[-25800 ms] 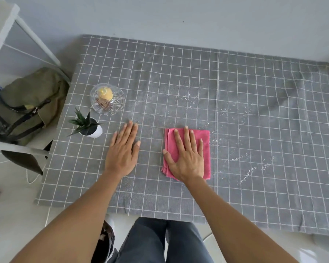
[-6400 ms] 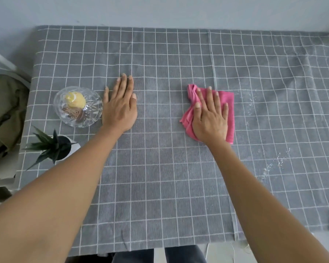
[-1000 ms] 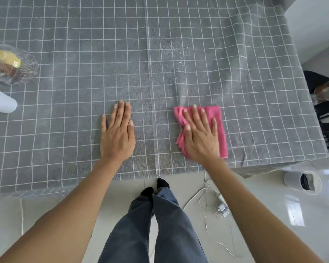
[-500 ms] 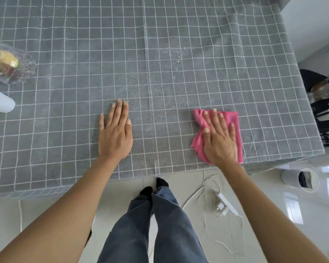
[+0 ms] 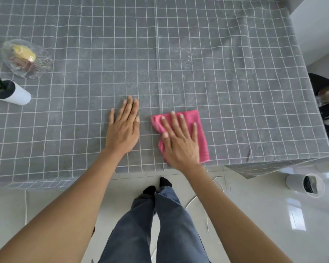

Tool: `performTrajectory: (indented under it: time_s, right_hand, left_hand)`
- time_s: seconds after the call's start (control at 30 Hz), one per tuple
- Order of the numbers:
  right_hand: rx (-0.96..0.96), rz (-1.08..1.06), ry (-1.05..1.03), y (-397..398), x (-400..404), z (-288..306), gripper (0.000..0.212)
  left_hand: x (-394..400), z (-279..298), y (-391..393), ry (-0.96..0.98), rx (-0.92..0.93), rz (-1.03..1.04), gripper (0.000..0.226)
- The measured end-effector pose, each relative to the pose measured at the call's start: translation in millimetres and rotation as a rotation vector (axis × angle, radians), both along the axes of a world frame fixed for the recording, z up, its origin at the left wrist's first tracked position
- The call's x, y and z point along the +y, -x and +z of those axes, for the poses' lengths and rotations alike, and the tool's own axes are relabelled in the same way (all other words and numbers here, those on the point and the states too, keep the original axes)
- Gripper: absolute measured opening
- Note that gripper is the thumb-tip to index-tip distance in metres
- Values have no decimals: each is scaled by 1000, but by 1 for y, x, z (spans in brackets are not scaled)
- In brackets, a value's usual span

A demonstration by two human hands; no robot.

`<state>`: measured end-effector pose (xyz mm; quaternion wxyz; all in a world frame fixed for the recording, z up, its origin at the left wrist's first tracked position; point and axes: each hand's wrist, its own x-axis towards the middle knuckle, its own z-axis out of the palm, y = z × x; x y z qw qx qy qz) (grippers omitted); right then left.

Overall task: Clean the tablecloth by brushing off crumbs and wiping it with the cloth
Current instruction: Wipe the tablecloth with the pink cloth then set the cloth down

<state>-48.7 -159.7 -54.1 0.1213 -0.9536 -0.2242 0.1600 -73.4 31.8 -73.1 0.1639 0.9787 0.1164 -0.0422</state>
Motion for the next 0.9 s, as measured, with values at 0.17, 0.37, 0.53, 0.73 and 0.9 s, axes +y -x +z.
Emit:
performTrajectory:
  time_s: [0.17,0.37,0.53,0.73,0.9]
  right_hand:
    - [-37,78,-1,2,2,-5,50]
    - [-36,-214,16,-32,-41,-6,49]
    - [-20,-291,2,-27,-32,-4,48]
    - [19,-42,-22,8,24,2,49]
    - [-47,39,-28,5,16,-4,49]
  left_hand:
    - [8,1,7,-33,-2,5,54]
    - [8,0,8,-33,-17,10,53]
    - [7,-1,7,-50,-19,19,53]
    - [7,-1,8,-42,-24,23,53]
    - [8,-2,7,-32,-35,20,52]
